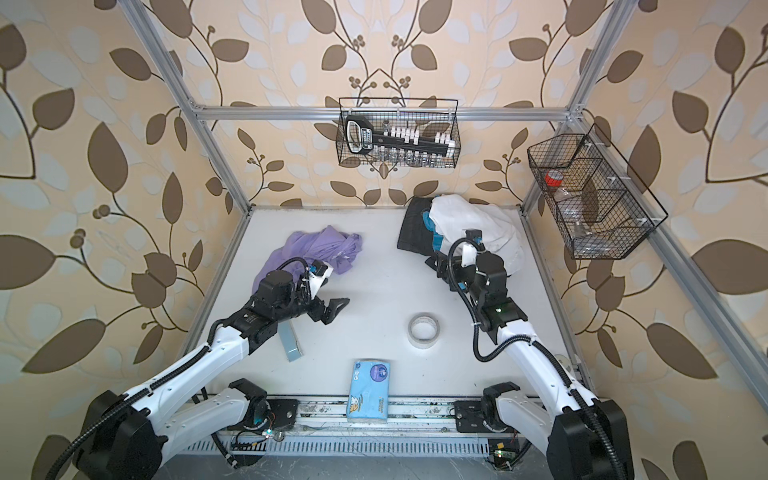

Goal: Pick out a specific cloth from the pile

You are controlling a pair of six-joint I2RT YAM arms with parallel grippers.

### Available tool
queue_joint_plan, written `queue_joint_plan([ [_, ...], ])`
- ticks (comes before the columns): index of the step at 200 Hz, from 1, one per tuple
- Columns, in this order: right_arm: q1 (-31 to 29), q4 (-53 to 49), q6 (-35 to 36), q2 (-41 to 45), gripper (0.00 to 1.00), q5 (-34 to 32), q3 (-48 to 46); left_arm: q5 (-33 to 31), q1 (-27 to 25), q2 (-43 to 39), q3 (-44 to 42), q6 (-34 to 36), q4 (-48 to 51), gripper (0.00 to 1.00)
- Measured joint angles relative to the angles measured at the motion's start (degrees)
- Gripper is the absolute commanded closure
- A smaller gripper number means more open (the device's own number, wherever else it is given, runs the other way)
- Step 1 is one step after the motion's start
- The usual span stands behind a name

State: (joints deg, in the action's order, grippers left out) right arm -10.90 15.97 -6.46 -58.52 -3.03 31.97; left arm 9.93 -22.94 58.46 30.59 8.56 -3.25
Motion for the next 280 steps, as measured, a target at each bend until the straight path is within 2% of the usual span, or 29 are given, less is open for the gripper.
queue_joint_plan([
  [17, 2.4, 5.68, 0.37, -1.29, 0.0, -3.08, -5.49, -15.15, 0.13, 2.97, -2.86, -0.7, -5.55, 0.01],
  [29, 4.17, 8.26, 0.37, -3.67, 0.0, -4.57, -7.37, -22.25, 0.85, 5.51, -4.02, -1.03, -8.87, 0.01],
  [45, 5.88, 12.79, 0.35, -7.78, 0.01, -6.58, -9.27, -26.86, 2.89, 9.44, -4.98, -1.4, -14.1, 0.01],
  [78, 6.21, 21.94, 0.55, -13.97, 0.01, -9.53, -13.79, -31.47, 9.42, 19.32, -7.74, -3.45, -26.23, 0.01],
  [113, 6.21, 31.91, 1.84, -19.76, 0.01, -12.72, -15.3, -31.82, 13.81, 23.76, -11.32, -5.95, -34.12, 0.01],
  [140, 7.39, 42.45, 2.16, -23.17, 0.01, -13.09, -19.17, -28.96, 16.2, 25.46, -12.5, -7.08, -40.83, 0.01],
  [159, 9.31, 48.19, 1.64, -26.27, 0.01, -13.05, -21.7, -27.34, 17.05, 27.15, -12.24, -7.52, -41.03, 0.01],
  [205, 10.4, 49.64, 0.9, -26.84, 0.0, -12.59, -20.96, -26.88, 18.53, 27.47, -10.54, -10.27, -40.3, 0.01],
  [280, 10.45, 49.86, 0.68, -26.84, 0.0, -12.59, -20.94, -26.91, 18.53, 27.47, -10.47, -10.91, -40.17, 0.01],
])
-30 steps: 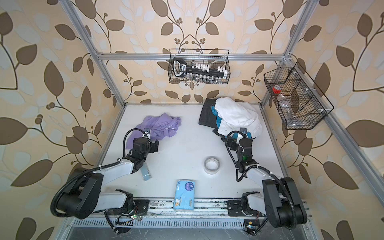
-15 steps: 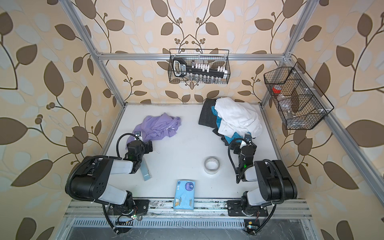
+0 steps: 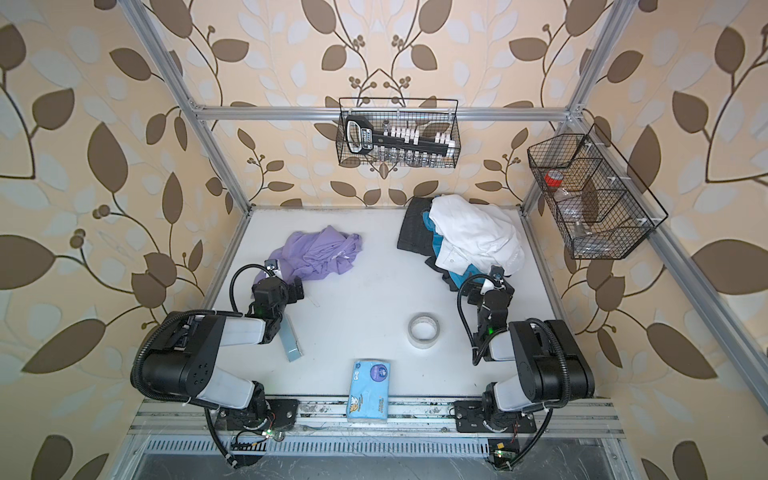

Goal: Pick out a specific cloth from the pile

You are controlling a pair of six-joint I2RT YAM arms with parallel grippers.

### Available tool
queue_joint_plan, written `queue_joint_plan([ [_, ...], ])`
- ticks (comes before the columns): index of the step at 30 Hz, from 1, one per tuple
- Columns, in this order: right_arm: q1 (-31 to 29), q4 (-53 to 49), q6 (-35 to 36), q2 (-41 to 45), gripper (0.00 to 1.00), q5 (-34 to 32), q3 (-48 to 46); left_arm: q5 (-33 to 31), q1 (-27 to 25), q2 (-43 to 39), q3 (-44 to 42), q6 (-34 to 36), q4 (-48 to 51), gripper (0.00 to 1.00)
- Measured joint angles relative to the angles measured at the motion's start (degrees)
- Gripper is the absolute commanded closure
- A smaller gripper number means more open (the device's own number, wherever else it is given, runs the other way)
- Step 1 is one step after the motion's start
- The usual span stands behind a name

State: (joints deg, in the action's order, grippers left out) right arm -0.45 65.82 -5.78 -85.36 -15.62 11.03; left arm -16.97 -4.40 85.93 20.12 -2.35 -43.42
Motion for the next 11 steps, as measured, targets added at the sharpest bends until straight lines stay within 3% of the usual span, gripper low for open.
queue_joint_plan([
  [11, 0.0, 0.0, -0.02, 0.0, 0.0, 0.0, 0.02, 0.02, 0.0, 0.0, 0.0, -0.63, 0.17, 0.01],
])
